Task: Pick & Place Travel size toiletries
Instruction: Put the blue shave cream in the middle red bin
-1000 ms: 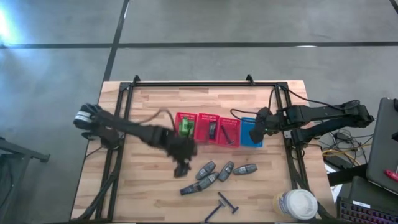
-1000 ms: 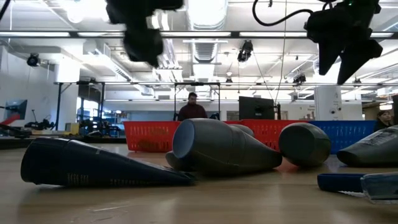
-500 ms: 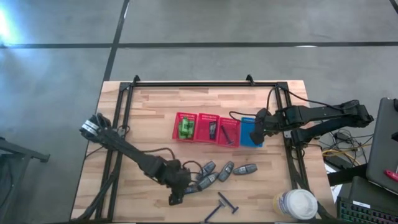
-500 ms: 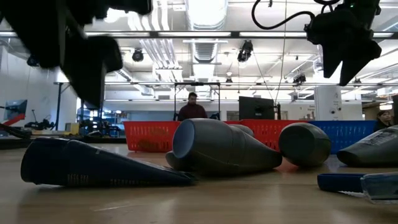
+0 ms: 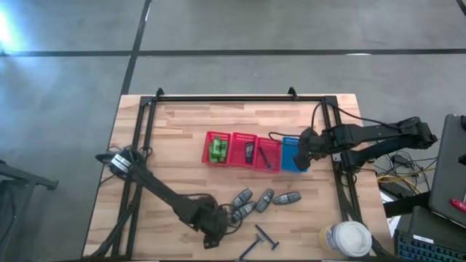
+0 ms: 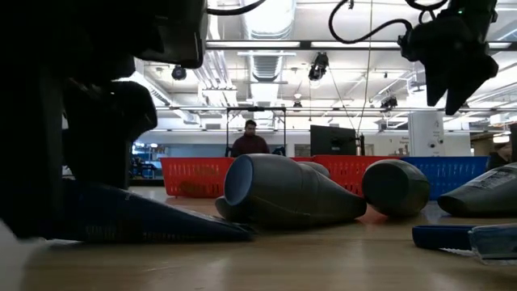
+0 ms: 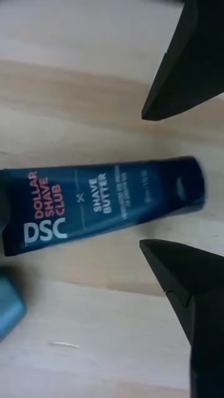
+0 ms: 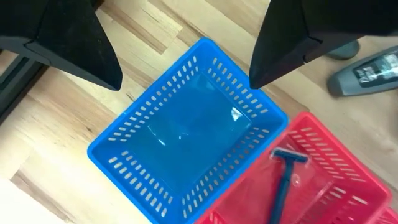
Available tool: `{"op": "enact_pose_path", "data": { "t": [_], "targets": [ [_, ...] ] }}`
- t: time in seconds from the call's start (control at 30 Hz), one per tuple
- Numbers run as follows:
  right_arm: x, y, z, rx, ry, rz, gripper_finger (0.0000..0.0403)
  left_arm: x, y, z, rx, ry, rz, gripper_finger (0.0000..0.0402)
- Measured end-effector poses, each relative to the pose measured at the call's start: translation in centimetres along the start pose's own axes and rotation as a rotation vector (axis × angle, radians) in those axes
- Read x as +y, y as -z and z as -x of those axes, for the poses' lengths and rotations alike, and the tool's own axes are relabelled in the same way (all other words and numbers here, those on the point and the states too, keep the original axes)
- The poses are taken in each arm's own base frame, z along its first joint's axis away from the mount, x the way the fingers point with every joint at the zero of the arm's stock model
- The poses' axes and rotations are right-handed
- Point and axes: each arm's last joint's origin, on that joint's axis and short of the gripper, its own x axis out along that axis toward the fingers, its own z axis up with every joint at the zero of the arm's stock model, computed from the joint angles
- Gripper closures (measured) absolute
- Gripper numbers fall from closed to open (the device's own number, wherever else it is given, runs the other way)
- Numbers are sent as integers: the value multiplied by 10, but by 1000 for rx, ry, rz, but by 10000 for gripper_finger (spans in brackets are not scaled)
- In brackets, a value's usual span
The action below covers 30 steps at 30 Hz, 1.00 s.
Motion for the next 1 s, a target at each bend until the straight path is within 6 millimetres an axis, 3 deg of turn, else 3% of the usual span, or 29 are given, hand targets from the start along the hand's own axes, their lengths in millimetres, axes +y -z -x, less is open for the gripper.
{"op": "enact_pose_path", "data": {
  "t": [0.2,0.5,0.67,0.8,0.9,1.0],
  "targets": [
    [-4,6,-11,42,35,-17,66,1,2,-7,14,-73,40,112],
    [-7,10,-16,62,35,6,77,9,4,2,53,-119,-10,273],
    [-3,4,-2,23,-31,34,80,22,1,26,90,-131,-40,274],
    [10,4,7,86,-298,219,73,47,-5,58,42,-102,5,274],
    [25,19,6,163,-463,413,67,74,-11,81,-20,-83,82,274],
    [37,41,1,224,-464,600,62,104,-20,101,-114,-60,178,274]
  ]
}}
